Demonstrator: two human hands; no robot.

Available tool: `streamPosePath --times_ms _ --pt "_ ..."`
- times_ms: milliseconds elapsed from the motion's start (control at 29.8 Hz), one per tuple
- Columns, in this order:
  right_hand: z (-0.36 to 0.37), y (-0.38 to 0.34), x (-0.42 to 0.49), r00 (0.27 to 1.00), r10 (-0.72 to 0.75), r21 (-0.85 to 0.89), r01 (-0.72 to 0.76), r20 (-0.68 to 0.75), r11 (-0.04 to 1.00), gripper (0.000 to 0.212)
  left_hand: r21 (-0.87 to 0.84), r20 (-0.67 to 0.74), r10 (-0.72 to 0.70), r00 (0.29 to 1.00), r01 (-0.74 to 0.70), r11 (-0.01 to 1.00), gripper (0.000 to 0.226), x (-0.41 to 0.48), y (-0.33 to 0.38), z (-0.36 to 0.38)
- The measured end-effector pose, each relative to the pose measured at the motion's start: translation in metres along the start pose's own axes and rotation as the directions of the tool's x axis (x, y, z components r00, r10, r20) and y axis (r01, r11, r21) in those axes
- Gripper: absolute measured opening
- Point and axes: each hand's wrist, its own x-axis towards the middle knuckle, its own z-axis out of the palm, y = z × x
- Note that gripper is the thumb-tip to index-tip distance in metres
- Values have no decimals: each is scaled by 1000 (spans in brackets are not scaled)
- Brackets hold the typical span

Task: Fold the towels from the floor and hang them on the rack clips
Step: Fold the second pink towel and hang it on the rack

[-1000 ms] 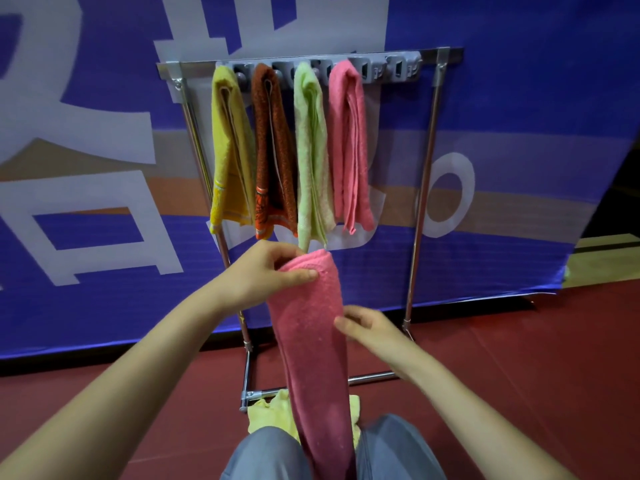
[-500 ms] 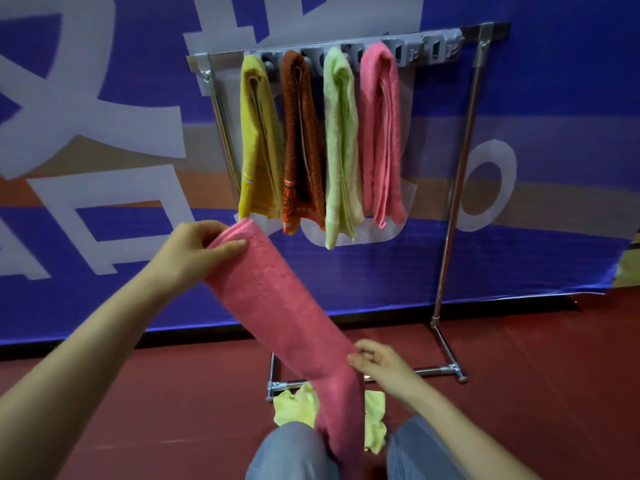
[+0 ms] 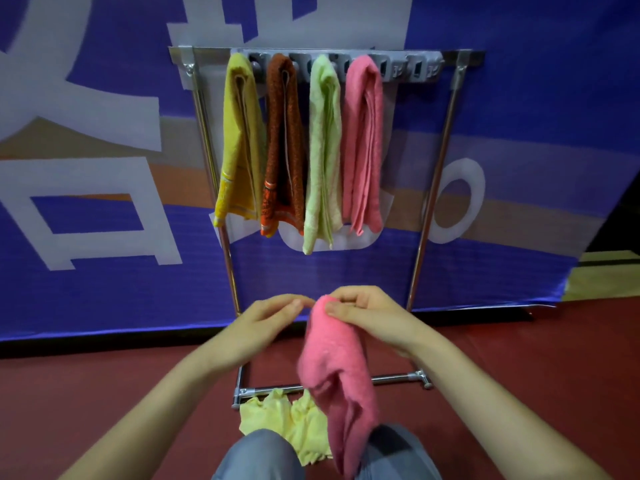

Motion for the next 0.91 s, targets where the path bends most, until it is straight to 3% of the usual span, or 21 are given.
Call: streamPosePath --times_ms 168,269,403,537,671,772,839,906 --pt "-11 -16 -10 1000 23 35 -23 16 999 14 -194 59 109 992 -96 976 37 16 20 20" --pt "-17 -15 -15 999 31 43 -32 20 999 8 -277 95 161 982 -129 952 24 19 28 16" --pt "-20 -2 -24 998 34 145 -42 58 989 38 -287 141 206 968 -159 945 16 20 44 10" --pt "-17 23 -30 986 123 152 -140 115 978 55 -335 44 179 983 -154 929 15 16 50 -10" --pt "-18 15 -27 996 49 208 -62 69 976 58 -385 -53 110 993 -122 915 13 9 41 -41" --pt "-19 -18 -14 1000 -23 220 20 8 975 57 -348 29 23 999 -12 937 37 6 28 -53" --pt "-15 -46 -7 999 -54 187 52 6 981 39 -333 165 -12 986 67 941 42 12 33 -43" --pt "-10 -76 -6 997 -70 103 67 23 992 14 -302 220 -15 975 83 950 78 18 57 -29"
